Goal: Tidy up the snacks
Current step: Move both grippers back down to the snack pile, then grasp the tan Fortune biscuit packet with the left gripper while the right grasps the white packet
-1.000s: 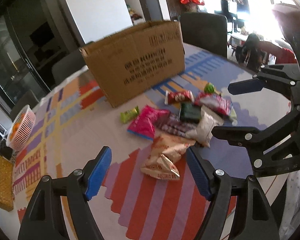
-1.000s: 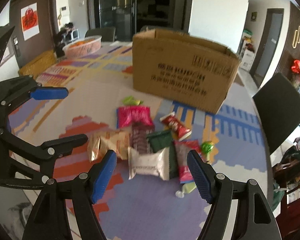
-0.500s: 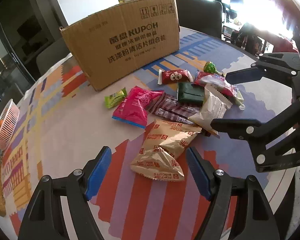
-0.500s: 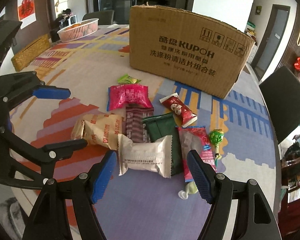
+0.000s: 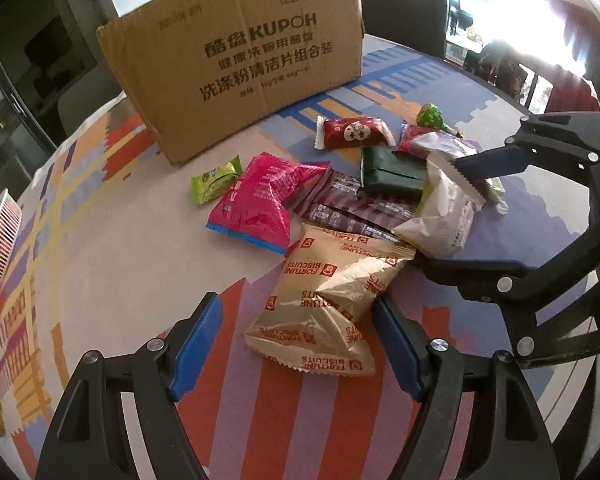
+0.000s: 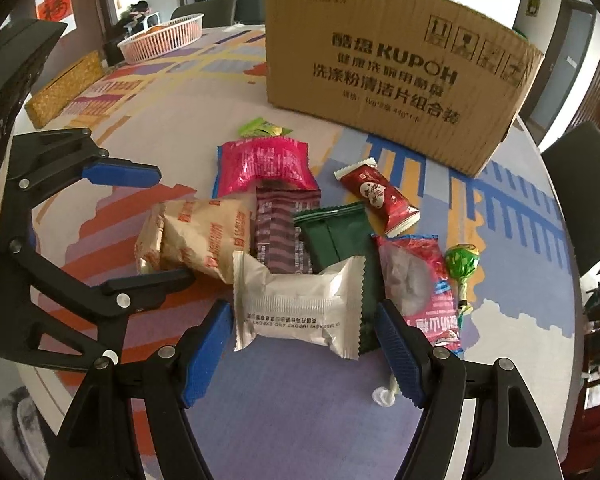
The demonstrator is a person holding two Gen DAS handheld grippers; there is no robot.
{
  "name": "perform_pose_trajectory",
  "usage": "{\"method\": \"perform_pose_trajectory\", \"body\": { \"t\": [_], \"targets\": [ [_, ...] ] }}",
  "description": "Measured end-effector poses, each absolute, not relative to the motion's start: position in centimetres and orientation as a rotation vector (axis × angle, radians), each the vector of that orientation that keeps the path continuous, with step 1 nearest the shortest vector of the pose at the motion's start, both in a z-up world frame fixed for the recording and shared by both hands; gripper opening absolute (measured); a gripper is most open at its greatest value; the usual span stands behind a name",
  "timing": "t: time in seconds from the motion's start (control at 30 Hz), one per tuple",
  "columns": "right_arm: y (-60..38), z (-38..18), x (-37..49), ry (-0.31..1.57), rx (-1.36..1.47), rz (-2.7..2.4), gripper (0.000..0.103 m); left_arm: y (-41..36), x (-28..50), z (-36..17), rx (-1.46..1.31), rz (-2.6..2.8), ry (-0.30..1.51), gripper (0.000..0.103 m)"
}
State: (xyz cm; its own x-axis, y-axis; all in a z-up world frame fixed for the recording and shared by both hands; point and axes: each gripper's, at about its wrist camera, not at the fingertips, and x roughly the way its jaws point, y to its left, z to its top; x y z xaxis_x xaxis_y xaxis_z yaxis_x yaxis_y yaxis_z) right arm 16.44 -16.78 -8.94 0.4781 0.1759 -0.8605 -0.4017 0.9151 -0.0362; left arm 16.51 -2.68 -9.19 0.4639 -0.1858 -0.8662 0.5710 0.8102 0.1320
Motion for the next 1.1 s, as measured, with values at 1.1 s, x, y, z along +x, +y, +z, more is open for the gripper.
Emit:
{"method": "perform_pose_trajectory", "body": {
  "t": [1.1],
  "targets": [
    [-19.0,-6.1,15.5,0.891,-0.122,0.341,0.051,-2.5,14.9,-5.1,0.23,-0.349,0.91,0.043]
  ]
}}
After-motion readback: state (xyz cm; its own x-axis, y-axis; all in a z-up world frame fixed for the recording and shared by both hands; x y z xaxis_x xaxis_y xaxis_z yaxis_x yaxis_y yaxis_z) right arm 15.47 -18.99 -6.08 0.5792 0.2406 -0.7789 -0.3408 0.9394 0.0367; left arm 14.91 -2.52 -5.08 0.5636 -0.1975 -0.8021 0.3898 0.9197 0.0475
